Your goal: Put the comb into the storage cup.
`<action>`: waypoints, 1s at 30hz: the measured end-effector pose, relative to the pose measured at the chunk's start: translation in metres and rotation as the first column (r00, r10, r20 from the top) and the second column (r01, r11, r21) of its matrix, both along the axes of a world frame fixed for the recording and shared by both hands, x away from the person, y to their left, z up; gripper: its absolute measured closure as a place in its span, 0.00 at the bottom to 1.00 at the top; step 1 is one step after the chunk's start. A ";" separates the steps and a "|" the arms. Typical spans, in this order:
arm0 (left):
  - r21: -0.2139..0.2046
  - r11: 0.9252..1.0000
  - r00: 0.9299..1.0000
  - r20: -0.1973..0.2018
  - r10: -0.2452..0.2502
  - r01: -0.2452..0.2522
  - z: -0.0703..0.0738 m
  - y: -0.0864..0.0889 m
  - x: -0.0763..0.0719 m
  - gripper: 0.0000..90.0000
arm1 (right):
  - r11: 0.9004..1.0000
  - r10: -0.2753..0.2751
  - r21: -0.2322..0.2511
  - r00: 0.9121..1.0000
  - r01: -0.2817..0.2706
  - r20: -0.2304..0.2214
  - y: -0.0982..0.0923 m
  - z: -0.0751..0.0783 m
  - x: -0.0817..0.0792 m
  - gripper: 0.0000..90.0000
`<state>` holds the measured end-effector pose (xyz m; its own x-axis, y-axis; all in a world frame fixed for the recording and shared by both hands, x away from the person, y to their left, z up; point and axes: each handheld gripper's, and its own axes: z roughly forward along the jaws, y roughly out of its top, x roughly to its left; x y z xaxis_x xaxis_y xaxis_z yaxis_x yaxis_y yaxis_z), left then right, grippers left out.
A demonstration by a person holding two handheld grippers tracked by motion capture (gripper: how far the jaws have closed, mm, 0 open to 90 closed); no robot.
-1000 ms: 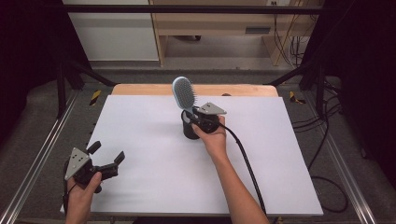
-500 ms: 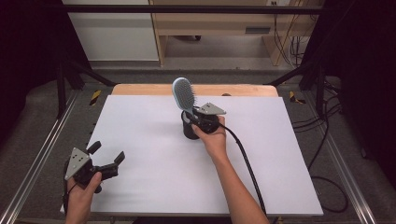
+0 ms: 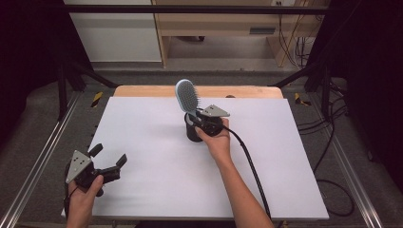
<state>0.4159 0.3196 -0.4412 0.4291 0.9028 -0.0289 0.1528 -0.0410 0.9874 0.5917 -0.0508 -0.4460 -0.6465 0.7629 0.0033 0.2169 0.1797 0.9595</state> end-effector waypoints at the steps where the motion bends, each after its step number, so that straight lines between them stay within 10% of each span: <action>1: 0.000 1.000 1.000 0.000 0.000 0.000 0.000 0.000 0.000 0.01 | 1.000 0.001 0.000 1.000 -0.001 0.000 0.000 0.000 0.000 0.77; 30: 0.000 1.000 1.000 0.001 0.000 0.000 0.000 0.000 0.000 0.01 | 1.000 0.002 -0.018 1.000 -0.002 -0.002 0.000 -0.002 -0.001 0.77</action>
